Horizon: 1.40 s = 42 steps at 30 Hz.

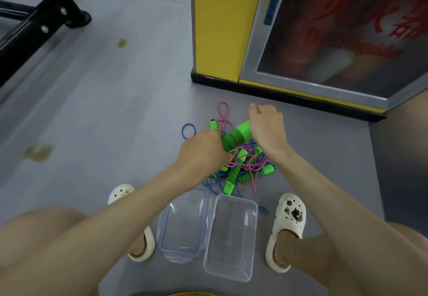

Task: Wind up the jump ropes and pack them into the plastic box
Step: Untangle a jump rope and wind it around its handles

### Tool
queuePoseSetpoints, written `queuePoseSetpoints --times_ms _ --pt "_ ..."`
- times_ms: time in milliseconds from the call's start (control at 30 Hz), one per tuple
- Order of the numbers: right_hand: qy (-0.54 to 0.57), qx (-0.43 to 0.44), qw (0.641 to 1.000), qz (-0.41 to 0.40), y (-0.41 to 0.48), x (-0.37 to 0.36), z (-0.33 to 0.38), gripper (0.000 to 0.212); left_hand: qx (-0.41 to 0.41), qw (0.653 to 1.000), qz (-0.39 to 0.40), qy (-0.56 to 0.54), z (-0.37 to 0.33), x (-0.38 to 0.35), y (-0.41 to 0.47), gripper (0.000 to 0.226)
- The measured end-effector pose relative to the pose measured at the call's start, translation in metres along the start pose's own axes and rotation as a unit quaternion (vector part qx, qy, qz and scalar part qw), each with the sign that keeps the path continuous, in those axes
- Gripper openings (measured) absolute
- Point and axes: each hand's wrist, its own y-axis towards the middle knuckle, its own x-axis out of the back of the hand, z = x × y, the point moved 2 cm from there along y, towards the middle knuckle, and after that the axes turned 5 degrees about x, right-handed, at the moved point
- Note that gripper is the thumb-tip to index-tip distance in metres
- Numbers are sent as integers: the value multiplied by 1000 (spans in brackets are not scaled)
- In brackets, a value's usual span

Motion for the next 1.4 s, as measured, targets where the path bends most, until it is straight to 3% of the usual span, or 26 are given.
queuePoseSetpoints --times_ms 33,67,133,200,267,333,467,567,600,667,767,800,833,933,1000,1067,1133,1233,1267,1333,1400 --pt "4 4 1000 0 0 1 0 45 -21 998 -46 35 -3 0 -2 20" --pt "7 9 1000 1 0 2 1 46 -33 998 -40 28 -3 2 -2 20" --pt "9 25 1000 6 0 3 3 49 -31 990 103 -97 -1 9 2 19" --pt "20 42 998 29 0 1 6 51 5 927 274 -254 -4 16 -2 19" --pt "43 49 997 53 -1 -5 8 51 46 870 332 -361 -6 18 -6 19" --pt "35 50 997 57 -2 -9 6 52 58 880 294 -368 -10 11 -6 21" --pt "0 34 999 43 -1 -12 2 51 30 981 50 -187 -12 -6 -7 19" --pt "-9 29 999 40 3 -12 2 46 -12 994 -51 -91 -13 -10 -8 22" --pt "-10 28 999 39 5 -11 2 45 -23 993 -34 -112 -14 -8 -7 21" --pt "-7 37 998 43 7 -10 5 46 -14 967 85 -241 -15 -1 -4 19" --pt "33 72 994 76 4 -11 12 50 73 839 301 -447 -14 10 -9 22" --pt "39 81 992 83 1 -14 14 49 90 830 316 -451 -12 10 -9 23" --pt "33 90 992 87 -1 -16 14 47 101 850 297 -424 -12 8 -8 23" --pt "-4 95 992 85 -4 -25 9 42 93 945 132 -283 -13 0 -8 18" --pt "-16 89 993 74 -2 -26 8 41 56 968 54 -240 -16 -4 -7 16" --pt "-22 88 993 70 0 -24 10 44 41 966 60 -246 -14 -4 -5 15" --pt "-16 92 993 75 2 -19 14 46 38 943 143 -296 -13 3 -2 16" --pt "26 96 992 72 6 -11 16 53 65 848 305 -428 -9 15 -4 20" --pt "42 95 992 67 7 -9 15 54 70 833 328 -440 -7 17 -4 22" --pt "64 88 992 71 5 -9 12 51 62 861 312 -397 -5 13 -7 27" --pt "63 86 991 84 0 -12 9 47 50 907 238 -344 -8 6 -9 29"
